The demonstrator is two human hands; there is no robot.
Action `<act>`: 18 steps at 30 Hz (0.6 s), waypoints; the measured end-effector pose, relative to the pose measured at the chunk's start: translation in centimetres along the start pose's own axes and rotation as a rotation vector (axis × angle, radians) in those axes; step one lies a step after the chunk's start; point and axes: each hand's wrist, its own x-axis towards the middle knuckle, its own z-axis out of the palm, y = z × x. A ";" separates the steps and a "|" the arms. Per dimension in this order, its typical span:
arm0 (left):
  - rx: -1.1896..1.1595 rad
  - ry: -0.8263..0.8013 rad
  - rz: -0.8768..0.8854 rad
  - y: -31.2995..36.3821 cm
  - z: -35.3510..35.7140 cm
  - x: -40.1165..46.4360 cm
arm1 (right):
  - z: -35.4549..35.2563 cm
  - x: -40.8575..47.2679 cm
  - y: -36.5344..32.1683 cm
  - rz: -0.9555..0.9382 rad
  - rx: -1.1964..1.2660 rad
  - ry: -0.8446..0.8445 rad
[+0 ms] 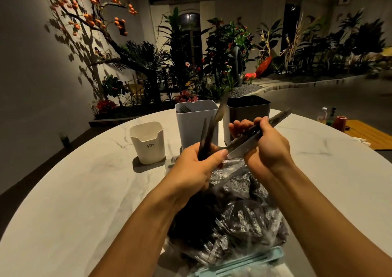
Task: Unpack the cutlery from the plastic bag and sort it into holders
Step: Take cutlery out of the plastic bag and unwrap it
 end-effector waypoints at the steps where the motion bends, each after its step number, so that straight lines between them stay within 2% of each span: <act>1: -0.057 0.013 0.006 0.0 0.0 0.0 | 0.1 -0.2 -0.1 0.009 0.025 -0.014; 7: -0.144 0.129 0.057 -0.1 -0.1 0.2 | 0.6 -0.9 -0.1 0.050 0.062 -0.079; 12: -0.063 0.271 0.051 -0.5 -0.4 0.4 | -0.1 -0.3 0.1 0.034 -0.057 -0.109; 18: -0.186 0.317 0.011 -0.3 -0.2 0.6 | -0.2 -0.4 0.2 0.034 -0.167 -0.095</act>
